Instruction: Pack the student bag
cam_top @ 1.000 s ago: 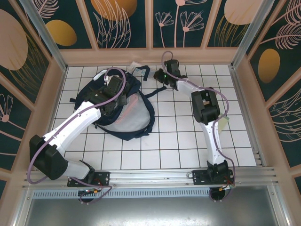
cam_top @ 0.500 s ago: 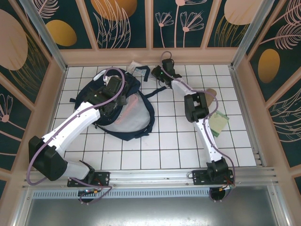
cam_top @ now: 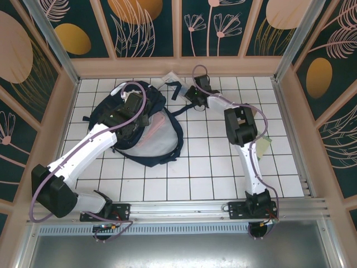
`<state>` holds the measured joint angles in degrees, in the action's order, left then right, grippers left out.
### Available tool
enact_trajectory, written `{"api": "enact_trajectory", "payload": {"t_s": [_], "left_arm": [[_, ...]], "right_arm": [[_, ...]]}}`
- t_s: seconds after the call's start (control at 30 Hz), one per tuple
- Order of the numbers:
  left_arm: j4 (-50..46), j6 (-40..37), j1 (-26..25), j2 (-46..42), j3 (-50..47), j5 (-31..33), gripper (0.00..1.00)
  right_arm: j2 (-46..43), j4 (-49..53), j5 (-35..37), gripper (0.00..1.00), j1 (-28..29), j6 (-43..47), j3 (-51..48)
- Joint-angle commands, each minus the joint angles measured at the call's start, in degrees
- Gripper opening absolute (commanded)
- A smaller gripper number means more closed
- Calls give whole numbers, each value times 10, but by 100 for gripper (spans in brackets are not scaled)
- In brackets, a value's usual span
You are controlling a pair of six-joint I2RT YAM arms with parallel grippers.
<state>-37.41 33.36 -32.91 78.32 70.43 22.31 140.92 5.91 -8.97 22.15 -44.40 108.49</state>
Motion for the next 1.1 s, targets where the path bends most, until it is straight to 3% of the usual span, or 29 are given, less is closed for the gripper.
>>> {"api": "enact_trajectory", "payload": {"t_s": [0.0,0.67,0.7,0.77,0.9,1.07], "left_arm": [[0,28,11,-25,-11,34,0],[23,14,11,-29,-57,53,0],[26,14,11,-26,-53,45,3],[26,11,11,-18,-39,21,22],[29,15,11,-10,1,-34,38],[96,61,-5,0,13,-132,37]], "right_arm": [[-22,82,21,0,-3,20,-80],[-384,-5,23,0,50,-44,-605],[-402,-11,20,0,55,-44,-617],[-439,-21,17,1,62,-37,-631],[-494,-37,-5,18,58,-12,-618],[-543,-21,9,36,41,49,-576]]}}
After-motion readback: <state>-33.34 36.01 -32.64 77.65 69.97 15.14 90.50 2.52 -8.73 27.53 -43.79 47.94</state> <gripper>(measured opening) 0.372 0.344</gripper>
